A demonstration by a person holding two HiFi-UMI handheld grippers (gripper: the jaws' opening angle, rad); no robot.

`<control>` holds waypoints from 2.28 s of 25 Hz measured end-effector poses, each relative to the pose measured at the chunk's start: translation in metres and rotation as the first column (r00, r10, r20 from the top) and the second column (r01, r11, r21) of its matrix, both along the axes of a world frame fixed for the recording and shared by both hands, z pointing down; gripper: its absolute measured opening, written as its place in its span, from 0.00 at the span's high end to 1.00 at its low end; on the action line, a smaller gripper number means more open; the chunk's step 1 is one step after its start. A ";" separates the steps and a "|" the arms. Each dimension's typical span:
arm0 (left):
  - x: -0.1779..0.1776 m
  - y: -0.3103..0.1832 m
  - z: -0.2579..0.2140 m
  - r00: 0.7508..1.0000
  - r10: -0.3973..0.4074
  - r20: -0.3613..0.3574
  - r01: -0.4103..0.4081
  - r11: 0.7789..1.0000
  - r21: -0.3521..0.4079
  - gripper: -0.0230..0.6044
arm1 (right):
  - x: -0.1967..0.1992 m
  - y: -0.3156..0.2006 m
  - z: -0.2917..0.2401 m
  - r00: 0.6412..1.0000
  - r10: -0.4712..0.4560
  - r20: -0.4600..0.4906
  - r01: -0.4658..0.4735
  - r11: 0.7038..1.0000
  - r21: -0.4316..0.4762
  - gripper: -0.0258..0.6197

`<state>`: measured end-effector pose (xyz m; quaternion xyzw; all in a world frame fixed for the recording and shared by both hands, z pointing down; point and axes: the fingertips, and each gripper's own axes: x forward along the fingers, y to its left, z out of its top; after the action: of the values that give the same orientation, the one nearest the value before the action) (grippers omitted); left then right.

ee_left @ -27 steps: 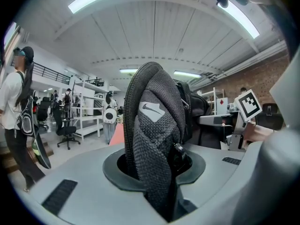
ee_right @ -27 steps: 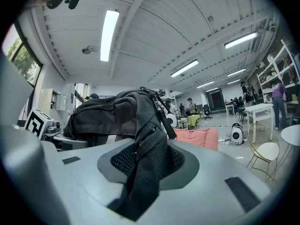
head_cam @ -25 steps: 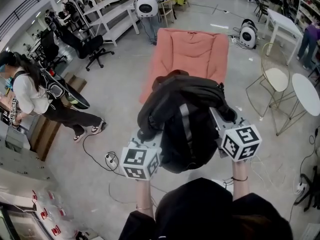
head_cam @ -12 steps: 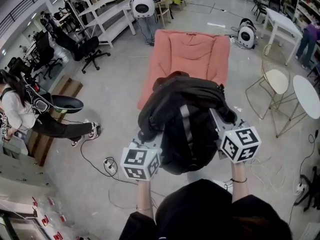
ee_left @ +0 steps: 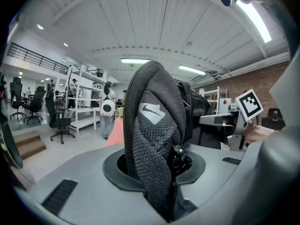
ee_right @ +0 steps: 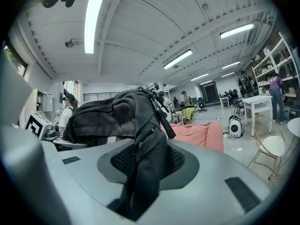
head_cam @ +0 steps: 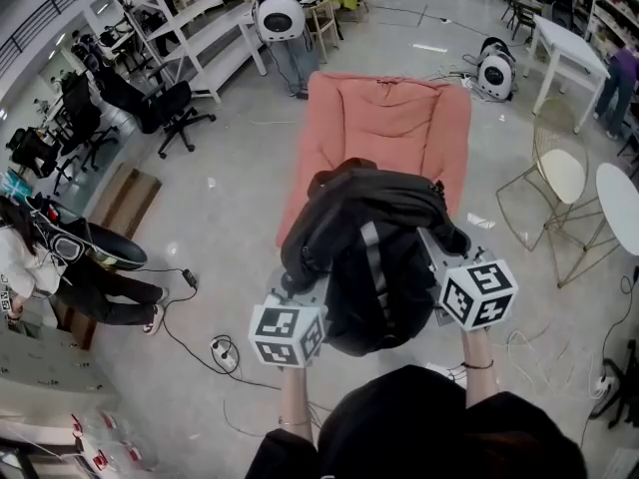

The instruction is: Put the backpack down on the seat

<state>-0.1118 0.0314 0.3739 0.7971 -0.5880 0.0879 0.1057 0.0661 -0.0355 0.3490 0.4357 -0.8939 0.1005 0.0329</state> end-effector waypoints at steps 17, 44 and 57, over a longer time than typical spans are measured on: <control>-0.039 -0.174 0.023 1.000 0.020 -0.012 -0.021 0.997 -0.077 0.76 | -0.036 -0.169 0.023 1.000 0.014 0.009 -0.013 0.996 -0.086 0.78; -0.080 -0.368 0.164 0.989 0.107 -0.103 -0.132 0.950 -0.283 0.76 | -0.080 -0.346 0.159 0.993 0.089 -0.077 -0.107 0.951 -0.289 0.78; -0.085 -0.427 0.221 0.983 0.138 -0.122 -0.172 0.922 -0.346 0.76 | -0.087 -0.404 0.219 0.985 0.115 -0.128 -0.152 0.929 -0.337 0.78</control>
<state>-0.1972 -0.3960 0.5951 0.8121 -0.4919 0.1626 0.2683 -0.0205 -0.4392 0.5683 0.4879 -0.8275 0.2346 0.1492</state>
